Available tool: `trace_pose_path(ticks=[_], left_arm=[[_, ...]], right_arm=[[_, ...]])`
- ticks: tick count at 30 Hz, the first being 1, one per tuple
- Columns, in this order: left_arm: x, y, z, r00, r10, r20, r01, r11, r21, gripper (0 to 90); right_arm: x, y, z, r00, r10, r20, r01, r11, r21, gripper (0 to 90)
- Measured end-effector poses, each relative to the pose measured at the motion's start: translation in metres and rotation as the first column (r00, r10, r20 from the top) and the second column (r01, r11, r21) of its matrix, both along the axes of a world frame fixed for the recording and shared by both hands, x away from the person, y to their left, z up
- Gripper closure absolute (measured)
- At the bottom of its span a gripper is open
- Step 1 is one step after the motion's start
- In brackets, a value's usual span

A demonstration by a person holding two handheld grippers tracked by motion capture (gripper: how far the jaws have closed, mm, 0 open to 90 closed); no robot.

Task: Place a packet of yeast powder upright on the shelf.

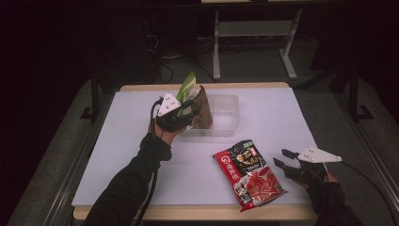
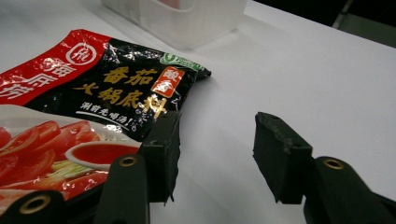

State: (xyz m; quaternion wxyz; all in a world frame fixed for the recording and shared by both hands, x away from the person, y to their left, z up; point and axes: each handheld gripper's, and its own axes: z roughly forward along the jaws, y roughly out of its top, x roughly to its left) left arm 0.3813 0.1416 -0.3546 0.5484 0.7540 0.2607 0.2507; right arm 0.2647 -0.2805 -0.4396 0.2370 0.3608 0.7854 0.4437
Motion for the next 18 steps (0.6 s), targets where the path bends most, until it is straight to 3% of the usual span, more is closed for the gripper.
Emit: trace_pose_path(ticks=[9,12,18], left_arm=[[-0.031,0.017,-0.001,0.9963,-0.085,-0.007,0.085,0.9963,0.007,51.9],[-0.037,0.023,-0.010,0.9952,-0.098,-0.001,0.098,0.9938,0.052,50.3],[-0.037,0.032,-0.025,0.9893,-0.126,-0.073,0.129,0.9910,0.035,47.1]], right_arm=[[-0.002,0.003,0.000,0.9998,0.005,-0.021,-0.005,1.000,-0.013,50.2],[-0.002,0.004,0.000,0.9996,0.006,-0.028,-0.007,1.000,-0.017,49.5],[-0.005,0.004,0.001,0.9988,0.015,-0.047,-0.015,1.000,-0.003,48.3]])
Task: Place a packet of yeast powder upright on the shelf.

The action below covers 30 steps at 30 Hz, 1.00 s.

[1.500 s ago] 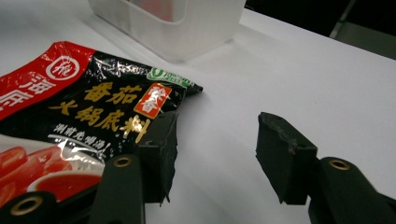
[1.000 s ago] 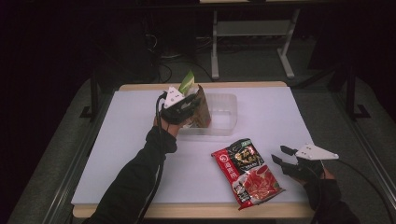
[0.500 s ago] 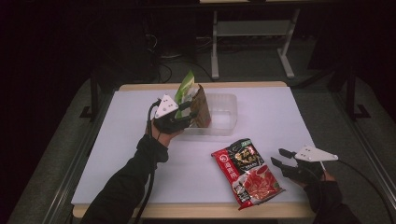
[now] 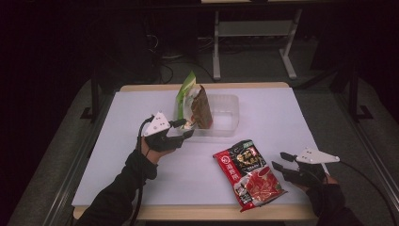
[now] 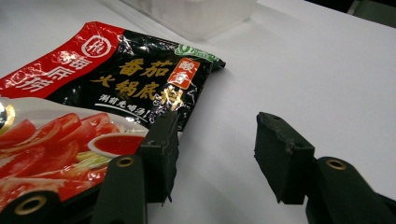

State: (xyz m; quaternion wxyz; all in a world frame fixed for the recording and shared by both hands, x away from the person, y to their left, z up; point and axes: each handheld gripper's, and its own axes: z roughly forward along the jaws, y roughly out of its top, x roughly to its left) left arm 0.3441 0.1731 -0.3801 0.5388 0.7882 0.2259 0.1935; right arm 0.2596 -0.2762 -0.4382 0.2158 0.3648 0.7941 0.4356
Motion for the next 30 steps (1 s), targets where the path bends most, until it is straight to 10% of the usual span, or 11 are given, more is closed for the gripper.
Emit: trace_pose_path(ticks=[7,15,25,30], left_arm=[[-0.008,-0.004,-0.020,0.9955,-0.056,-0.075,0.059,0.9975,0.038,42.0],[-0.003,-0.019,-0.044,0.9766,-0.110,-0.185,0.123,0.9904,0.062,38.0],[-0.002,-0.043,-0.055,0.9474,-0.170,-0.272,0.188,0.9811,0.044,36.0],[-0.002,-0.052,-0.059,0.9311,-0.195,-0.308,0.213,0.9766,0.026,34.7]], right_arm=[[-0.014,-0.002,0.011,0.9999,-0.014,-0.006,0.014,1.000,0.015,47.0],[-0.021,0.004,0.011,0.9921,0.043,-0.118,-0.039,0.999,0.036,40.6],[-0.016,0.006,0.001,0.9439,0.136,-0.301,-0.120,0.990,0.069,37.1],[-0.014,0.002,-0.001,0.9008,0.180,-0.395,-0.137,0.981,0.135,37.3]])
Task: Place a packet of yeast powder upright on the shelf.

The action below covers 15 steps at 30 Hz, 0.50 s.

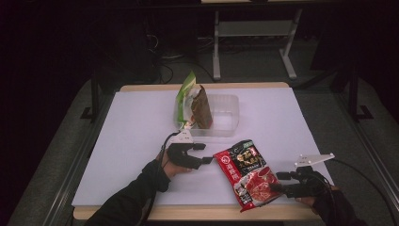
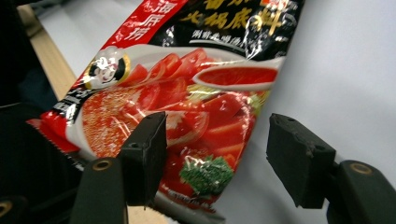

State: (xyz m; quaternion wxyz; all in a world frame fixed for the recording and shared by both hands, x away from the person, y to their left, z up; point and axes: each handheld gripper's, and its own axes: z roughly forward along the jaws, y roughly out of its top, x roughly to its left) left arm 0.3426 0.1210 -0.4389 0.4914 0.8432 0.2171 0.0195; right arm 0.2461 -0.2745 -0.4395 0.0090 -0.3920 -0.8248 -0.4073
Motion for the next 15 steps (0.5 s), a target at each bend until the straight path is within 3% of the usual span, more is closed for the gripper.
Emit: trace_pose_path(ticks=[6,11,15], left_arm=[[0.003,-0.011,-0.004,0.9984,-0.014,-0.056,0.014,0.9999,-0.001,32.8],[0.003,-0.021,-0.010,0.9945,-0.036,-0.098,0.039,0.9988,0.029,30.9],[0.003,-0.028,-0.016,0.9903,-0.044,-0.132,0.048,0.9984,0.029,29.6]], right_arm=[[0.004,0.009,-0.010,0.9916,0.070,-0.109,-0.067,0.997,0.034,33.1],[0.004,0.010,-0.010,0.9924,0.070,-0.102,-0.067,0.997,0.030,34.1],[0.002,0.012,-0.010,0.9940,0.063,-0.089,-0.061,0.998,0.027,35.7]])
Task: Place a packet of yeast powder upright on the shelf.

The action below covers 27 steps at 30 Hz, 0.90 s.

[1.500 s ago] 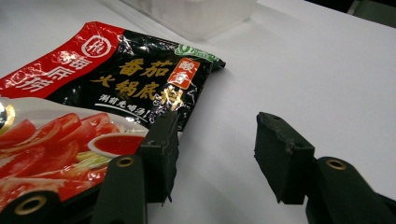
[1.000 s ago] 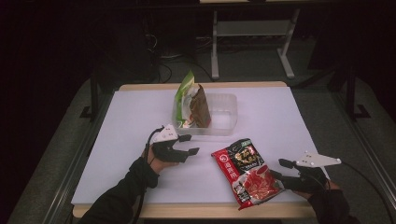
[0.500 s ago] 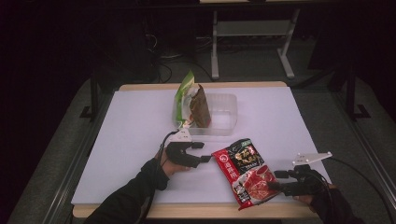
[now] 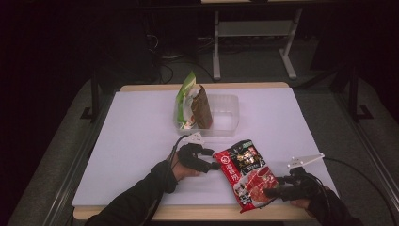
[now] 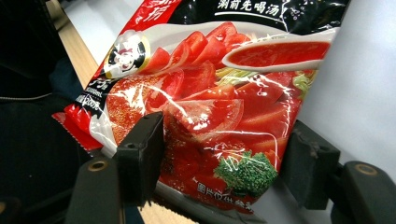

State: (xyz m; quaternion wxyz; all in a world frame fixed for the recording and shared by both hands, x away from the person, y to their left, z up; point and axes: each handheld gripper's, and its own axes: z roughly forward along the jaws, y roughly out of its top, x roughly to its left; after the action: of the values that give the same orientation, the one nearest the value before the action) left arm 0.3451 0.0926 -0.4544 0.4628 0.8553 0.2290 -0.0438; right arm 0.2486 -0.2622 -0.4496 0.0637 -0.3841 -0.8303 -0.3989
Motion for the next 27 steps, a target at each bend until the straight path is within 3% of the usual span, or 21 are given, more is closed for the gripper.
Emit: trace_pose_path(ticks=[3,9,11,15,19,22,24,27], left_arm=[[-0.001,-0.005,-0.002,0.9997,-0.016,-0.021,0.015,0.9997,-0.017,25.9],[0.002,-0.005,-0.005,0.9969,-0.031,-0.073,0.028,0.9987,-0.043,29.4],[0.003,-0.013,-0.007,0.9916,-0.045,-0.121,0.041,0.9986,-0.034,32.1],[0.000,-0.021,-0.005,0.9965,-0.004,-0.084,0.002,0.9996,-0.030,36.3],[0.002,-0.017,-0.005,0.9955,0.044,-0.084,-0.049,0.9968,-0.063,55.6],[-0.001,-0.019,-0.002,0.9977,0.064,-0.020,-0.065,0.9968,-0.047,63.6],[0.000,-0.016,-0.001,0.9964,0.083,-0.016,-0.084,0.9937,-0.074,74.0],[-0.002,-0.014,0.001,0.9951,0.094,0.031,-0.091,0.9917,-0.091,82.7]], right_arm=[[0.000,0.001,-0.001,0.9999,-0.005,0.009,0.005,1.000,0.002,37.2],[-0.001,0.002,-0.001,0.9995,-0.017,0.026,0.017,1.000,0.000,40.3],[0.000,0.004,-0.002,0.9990,-0.020,0.040,0.020,1.000,0.001,42.2],[0.000,0.010,-0.002,0.9972,-0.035,0.066,0.035,0.999,-0.007,44.6],[0.002,0.010,-0.006,0.9946,-0.055,0.087,0.054,0.998,0.020,49.0],[0.003,0.011,-0.006,0.9925,-0.067,0.102,0.065,0.998,0.024,52.0],[0.004,0.011,-0.005,0.9899,-0.078,0.119,0.076,0.997,0.019,56.0],[0.005,0.013,-0.004,0.9882,-0.083,0.129,0.082,0.997,0.013,59.4]])
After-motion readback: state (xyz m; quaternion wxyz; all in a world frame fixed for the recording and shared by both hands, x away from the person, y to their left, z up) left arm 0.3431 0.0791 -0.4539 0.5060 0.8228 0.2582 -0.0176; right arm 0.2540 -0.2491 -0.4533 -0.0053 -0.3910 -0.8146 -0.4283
